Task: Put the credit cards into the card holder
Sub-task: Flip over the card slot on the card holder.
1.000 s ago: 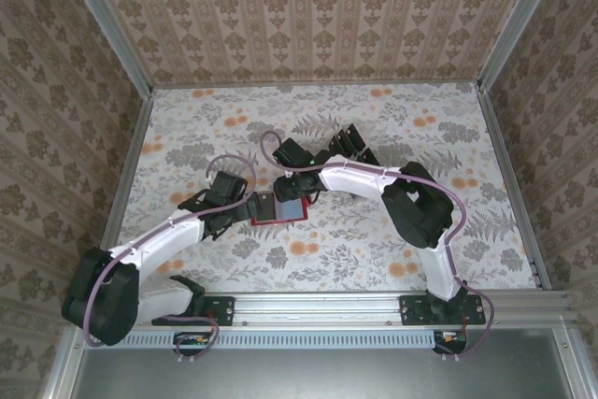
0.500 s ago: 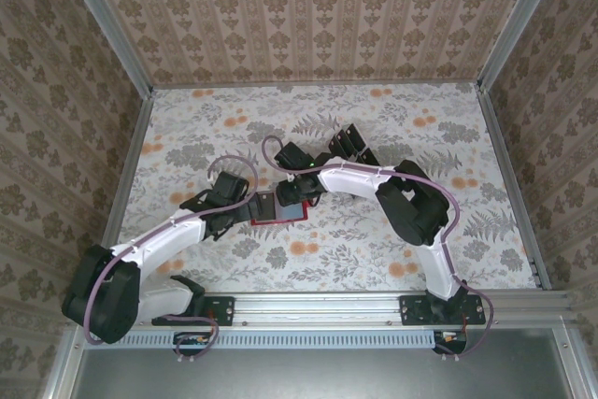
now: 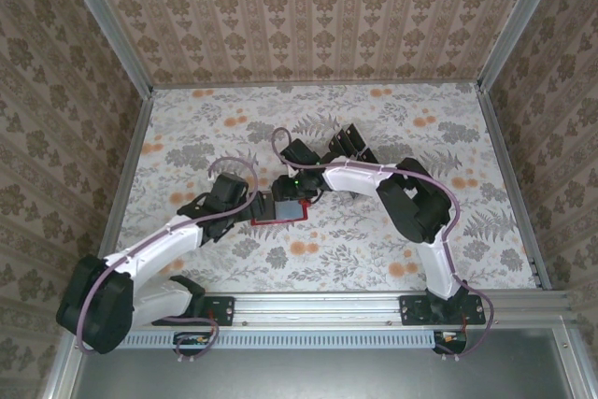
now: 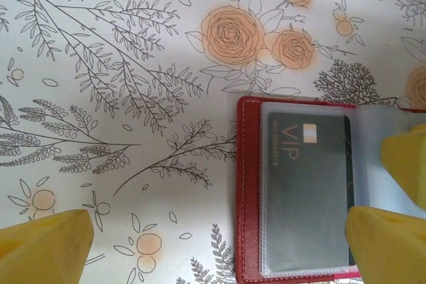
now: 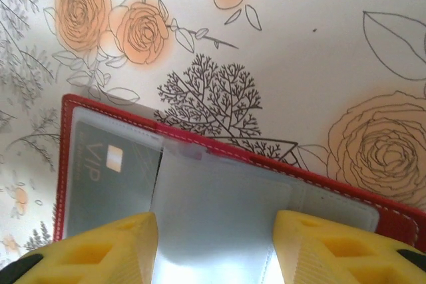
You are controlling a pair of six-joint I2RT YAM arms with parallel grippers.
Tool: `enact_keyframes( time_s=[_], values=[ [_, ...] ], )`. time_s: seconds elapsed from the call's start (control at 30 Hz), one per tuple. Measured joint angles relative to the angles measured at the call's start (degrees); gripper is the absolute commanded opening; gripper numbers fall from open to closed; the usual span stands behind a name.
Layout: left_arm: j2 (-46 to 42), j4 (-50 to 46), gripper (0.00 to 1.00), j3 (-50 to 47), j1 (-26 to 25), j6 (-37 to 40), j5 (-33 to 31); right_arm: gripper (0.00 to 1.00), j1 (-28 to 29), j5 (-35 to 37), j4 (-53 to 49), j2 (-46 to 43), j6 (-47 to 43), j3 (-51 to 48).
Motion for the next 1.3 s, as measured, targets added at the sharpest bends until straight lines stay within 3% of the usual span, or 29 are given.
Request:
enact_keyframes(
  time_s=[0.3, 0.6, 0.9, 1.3],
  values=[
    [-3.0, 2.7, 1.00, -3.9, -4.0, 0.2, 0.2, 0.54, -1.6, -5.3, 9.7, -1.0, 8.8, -4.7],
    [-3.1, 5.1, 1.00, -4.3, -6.2, 0.9, -0.1, 0.53, -1.6, -6.6, 11.9, -1.1, 11.6, -5.6],
    [-2.8, 5.5, 1.00, -4.3, -6.2, 0.9, -0.8, 0.54, -0.9, -1.4, 4.1, -5.3, 5.0, -5.7],
    [-1.8, 6.2, 1.00, -4.3, -6.2, 0.9, -0.8, 0.54, 0.2, 1.7, -2.6, -3.4, -1.6, 0.4]
  ],
)
